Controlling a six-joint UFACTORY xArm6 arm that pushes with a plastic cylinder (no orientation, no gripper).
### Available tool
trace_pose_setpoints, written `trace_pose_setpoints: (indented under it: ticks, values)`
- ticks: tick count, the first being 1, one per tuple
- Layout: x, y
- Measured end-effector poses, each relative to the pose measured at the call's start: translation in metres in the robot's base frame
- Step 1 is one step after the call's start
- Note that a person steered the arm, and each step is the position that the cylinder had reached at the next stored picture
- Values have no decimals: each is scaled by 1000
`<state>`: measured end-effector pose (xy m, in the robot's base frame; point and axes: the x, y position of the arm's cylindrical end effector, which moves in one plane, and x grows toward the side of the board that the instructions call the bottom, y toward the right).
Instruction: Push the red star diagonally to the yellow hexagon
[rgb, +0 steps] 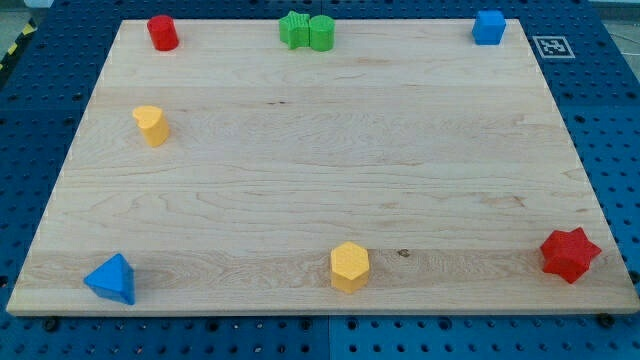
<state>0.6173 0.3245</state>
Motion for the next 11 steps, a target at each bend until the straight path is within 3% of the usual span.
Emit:
trace_pose_setpoints:
  ticks: [2,5,9,11]
  values:
    - [-1,-7]
    - [-32,-60]
    - [-40,-141]
    - [-74,-154]
